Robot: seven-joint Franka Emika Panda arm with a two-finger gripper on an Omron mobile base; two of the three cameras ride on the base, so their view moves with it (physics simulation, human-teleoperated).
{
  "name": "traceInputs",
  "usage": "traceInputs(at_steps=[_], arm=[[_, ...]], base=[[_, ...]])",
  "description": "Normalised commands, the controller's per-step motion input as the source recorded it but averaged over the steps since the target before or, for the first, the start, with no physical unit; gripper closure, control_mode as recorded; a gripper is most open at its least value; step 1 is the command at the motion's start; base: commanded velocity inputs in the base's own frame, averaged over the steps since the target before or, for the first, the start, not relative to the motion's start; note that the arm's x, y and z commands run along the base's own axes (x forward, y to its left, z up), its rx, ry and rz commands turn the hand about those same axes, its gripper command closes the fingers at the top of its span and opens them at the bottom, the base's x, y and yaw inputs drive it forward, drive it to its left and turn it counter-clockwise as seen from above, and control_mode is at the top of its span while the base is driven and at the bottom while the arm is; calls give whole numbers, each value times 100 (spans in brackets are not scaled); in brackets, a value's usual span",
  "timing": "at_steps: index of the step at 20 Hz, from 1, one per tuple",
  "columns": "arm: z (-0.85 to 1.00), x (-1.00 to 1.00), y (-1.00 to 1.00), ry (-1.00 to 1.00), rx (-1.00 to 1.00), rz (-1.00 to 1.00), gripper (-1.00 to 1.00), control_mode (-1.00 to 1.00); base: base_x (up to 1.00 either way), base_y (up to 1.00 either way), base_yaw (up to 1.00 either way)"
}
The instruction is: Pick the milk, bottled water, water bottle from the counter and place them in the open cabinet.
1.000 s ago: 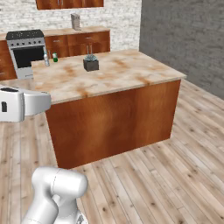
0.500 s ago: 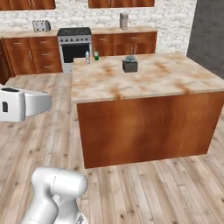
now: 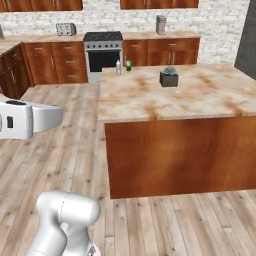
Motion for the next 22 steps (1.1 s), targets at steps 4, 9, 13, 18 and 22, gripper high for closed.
traceInputs(at_steps=[4,9,13,18,22], arm=[[0,0,0,0,0,0,-100,100],[0,0,0,0,0,0,-100,100],[0,0,0,0,0,0,-100,100],[0,0,0,0,0,0,-100,100],[0,0,0,0,0,0,-100,100]], base=[[36,62,0],[39,71,0],[56,61,0],[65,52,1],[60,53,1]])
